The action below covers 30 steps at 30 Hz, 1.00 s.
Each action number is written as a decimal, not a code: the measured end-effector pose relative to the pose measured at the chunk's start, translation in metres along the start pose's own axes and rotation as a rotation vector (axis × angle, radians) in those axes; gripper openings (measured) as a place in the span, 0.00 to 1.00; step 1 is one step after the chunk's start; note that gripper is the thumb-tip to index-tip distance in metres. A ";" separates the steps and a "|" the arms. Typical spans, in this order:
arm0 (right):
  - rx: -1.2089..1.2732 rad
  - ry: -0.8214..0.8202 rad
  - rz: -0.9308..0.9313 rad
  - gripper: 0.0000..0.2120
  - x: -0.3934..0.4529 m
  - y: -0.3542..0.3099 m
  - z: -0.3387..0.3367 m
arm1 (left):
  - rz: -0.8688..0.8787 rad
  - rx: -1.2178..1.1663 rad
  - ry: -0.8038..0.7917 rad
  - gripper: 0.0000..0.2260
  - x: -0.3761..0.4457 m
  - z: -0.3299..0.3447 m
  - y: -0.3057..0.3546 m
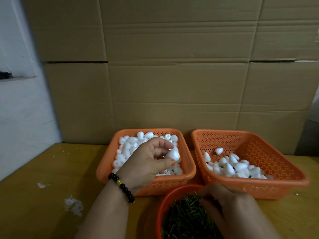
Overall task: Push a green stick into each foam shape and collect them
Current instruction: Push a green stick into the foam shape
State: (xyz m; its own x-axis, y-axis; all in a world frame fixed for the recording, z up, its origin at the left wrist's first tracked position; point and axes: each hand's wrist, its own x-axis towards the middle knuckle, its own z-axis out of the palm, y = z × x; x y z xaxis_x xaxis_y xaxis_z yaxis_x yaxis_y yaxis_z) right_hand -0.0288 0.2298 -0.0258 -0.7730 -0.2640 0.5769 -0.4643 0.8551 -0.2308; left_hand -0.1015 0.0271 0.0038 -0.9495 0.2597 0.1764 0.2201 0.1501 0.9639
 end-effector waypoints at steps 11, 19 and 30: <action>0.418 -0.102 0.102 0.14 0.017 0.012 -0.013 | 0.046 0.006 -0.170 0.08 -0.008 0.010 0.010; 0.886 -0.009 0.230 0.06 0.047 0.014 -0.018 | 0.022 -0.038 -0.169 0.10 -0.009 0.015 0.011; 1.035 -0.024 0.346 0.08 0.038 0.023 -0.008 | 0.051 -0.064 -0.196 0.13 -0.011 0.014 0.009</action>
State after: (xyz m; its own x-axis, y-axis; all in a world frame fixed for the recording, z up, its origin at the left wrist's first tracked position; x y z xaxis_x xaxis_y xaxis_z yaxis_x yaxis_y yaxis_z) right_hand -0.0655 0.2427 -0.0025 -0.9346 -0.0998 0.3414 -0.3506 0.0977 -0.9314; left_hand -0.0855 0.0392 0.0079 -0.8744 0.4471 0.1887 0.2460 0.0732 0.9665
